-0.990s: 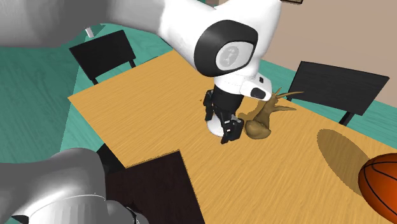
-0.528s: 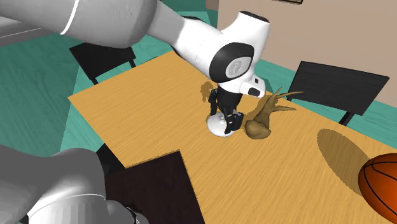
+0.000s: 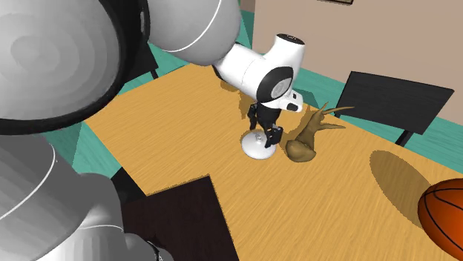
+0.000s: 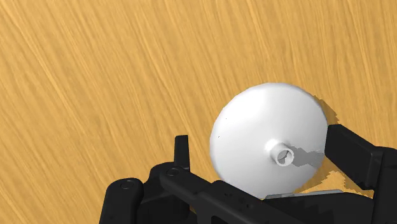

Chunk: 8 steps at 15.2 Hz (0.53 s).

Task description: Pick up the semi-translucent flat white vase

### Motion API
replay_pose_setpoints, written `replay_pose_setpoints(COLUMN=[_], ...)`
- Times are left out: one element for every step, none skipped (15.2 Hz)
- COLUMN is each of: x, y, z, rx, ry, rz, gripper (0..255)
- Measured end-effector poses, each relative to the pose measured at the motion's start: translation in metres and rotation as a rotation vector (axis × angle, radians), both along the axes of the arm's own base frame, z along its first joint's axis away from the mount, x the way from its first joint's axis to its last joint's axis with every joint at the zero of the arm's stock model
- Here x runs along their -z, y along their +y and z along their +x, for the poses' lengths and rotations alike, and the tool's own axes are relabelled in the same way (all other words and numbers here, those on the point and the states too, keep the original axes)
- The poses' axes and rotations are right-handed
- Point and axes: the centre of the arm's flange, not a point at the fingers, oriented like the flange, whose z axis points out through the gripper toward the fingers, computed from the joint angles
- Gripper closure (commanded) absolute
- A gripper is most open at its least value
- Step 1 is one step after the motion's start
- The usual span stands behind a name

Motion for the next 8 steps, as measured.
replay_pose_setpoints(x=[0.009, 0.016, 0.021, 0.027, 0.037, 0.042, 0.05, 0.059], y=[0.008, 0.017, 0.021, 0.031, 0.039, 0.045, 0.055, 0.064], z=[0.006, 0.014, 0.023, 0.028, 0.034, 0.04, 0.047, 0.052], rx=[-0.003, -0.006, -0.009, -0.012, -0.016, -0.019, -0.022, -0.024], ry=[-0.004, -0.008, -0.012, -0.016, -0.021, -0.024, -0.029, -0.032], rz=[0.003, 0.006, 0.009, 0.012, 0.015, 0.018, 0.021, 0.023], gripper=[0, 0, 0, 0, 0, 0, 0, 0])
